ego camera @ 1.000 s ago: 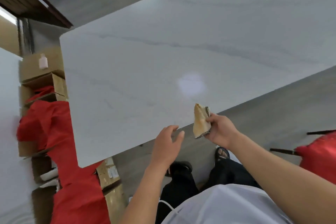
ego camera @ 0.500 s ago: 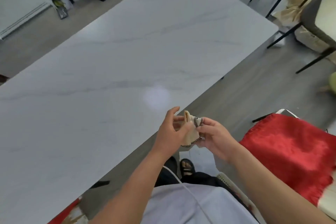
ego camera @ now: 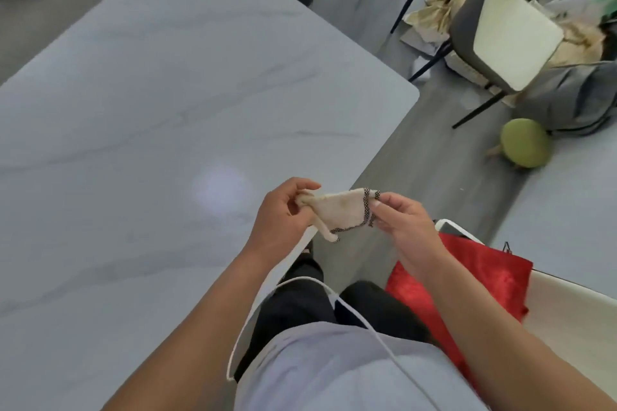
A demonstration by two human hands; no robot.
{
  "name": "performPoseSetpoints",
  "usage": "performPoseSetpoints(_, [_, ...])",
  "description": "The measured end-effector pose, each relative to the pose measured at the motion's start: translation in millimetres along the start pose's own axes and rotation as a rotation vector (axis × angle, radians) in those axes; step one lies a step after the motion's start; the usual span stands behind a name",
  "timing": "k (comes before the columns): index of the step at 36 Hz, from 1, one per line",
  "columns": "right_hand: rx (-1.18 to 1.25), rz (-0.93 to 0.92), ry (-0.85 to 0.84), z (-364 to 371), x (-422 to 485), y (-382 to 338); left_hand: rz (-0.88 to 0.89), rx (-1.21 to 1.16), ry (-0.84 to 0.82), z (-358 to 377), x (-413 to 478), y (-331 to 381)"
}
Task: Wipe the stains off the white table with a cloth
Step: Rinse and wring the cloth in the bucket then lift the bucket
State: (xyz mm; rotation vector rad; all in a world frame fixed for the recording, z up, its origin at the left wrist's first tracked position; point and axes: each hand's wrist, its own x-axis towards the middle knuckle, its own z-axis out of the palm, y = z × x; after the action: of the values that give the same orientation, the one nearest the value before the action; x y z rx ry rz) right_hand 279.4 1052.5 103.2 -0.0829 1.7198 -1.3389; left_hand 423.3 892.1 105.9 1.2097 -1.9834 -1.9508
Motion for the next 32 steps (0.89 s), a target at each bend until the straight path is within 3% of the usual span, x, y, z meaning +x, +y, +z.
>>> performPoseSetpoints(5, [0.075, 0.001, 0.045, -21.7, 36.8, -49.4, -0.031, 0.008, -0.138, 6.1, 47.8, 37.4])
performPoseSetpoints(11, [0.014, 0.017, -0.046, -38.3, 87.1, -91.7, -0.093, 0.061, -0.427, 23.8, 96.5, 68.7])
performPoseSetpoints(13, [-0.015, 0.025, -0.101, -45.1, 108.4, -103.0, -0.096, 0.105, -0.451, 31.4, 112.4, 72.9])
performPoseSetpoints(17, [-0.085, 0.064, -0.23, -64.6, 171.2, -132.0, -0.092, 0.18, -0.247, 63.5, 157.4, 87.7])
performPoseSetpoints(24, [-0.174, 0.095, -0.443, -123.0, 298.7, -184.8, -0.25, 0.1, -0.082, 136.0, 258.0, 128.0])
performPoseSetpoints(32, [-0.429, 0.314, -0.694, -264.6, 469.7, -269.3, -0.403, -0.364, 0.304, 273.3, 402.4, 212.4])
